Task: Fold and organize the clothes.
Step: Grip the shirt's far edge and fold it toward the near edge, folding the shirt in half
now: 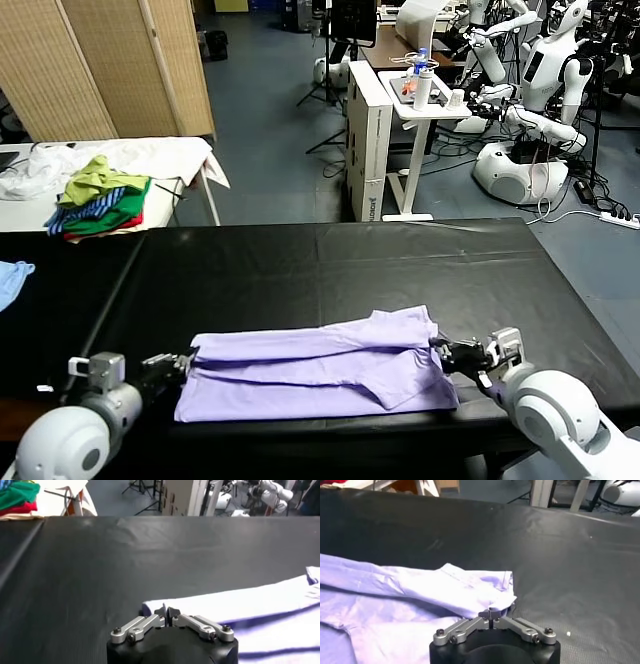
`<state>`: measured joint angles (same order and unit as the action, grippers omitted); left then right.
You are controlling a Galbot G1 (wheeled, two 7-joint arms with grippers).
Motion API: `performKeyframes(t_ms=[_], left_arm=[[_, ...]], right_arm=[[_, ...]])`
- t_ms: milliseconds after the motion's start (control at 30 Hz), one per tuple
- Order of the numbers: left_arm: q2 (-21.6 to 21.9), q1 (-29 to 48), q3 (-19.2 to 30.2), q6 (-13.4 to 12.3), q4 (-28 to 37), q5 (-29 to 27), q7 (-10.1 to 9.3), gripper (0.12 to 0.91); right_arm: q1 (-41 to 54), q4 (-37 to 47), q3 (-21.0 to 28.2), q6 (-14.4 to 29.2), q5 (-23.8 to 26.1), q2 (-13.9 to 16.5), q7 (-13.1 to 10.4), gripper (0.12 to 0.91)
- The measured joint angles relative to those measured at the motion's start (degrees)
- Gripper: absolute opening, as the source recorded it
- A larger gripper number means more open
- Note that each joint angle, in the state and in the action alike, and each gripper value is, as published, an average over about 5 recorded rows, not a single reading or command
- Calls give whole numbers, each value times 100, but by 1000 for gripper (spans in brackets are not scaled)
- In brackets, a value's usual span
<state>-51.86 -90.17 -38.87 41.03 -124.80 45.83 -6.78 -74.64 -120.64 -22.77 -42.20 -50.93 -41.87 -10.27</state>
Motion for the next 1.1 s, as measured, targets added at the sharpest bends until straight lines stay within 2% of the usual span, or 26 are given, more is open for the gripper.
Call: performKeyframes(t_ms=[500,567,600,667,800,900,967,1100], left_arm=[[-83,-223,-23,64,-80,-244,-5,208],[-102,-251,-33,99,-122,-241,-33,256],[-112,-268,-42,111,-145,-241,-50,308],[-139,-312,-70,115,-196,-239,-95,413],[-226,-432,-170,117,-316,-213,-193,679],[-303,-531,-268,117,-430,-198,-214,835],[-359,-550,-309,117,-469,-199,-239,882],[-466,-406,-287,116,-403,-191,-352,906]], right_arm=[[-124,-166,-97,0,-22,102,1,154],[-185,-251,-170,0,-42,131,-9,204],[-223,-300,-215,0,-57,145,-11,248],[-317,-412,-319,0,-101,176,-16,360],[-511,-663,-580,0,-288,209,-23,607],[-557,-764,-776,0,-389,168,-27,786],[-511,-742,-835,0,-373,105,-72,868],[-244,-475,-723,77,-130,-116,-277,904]])
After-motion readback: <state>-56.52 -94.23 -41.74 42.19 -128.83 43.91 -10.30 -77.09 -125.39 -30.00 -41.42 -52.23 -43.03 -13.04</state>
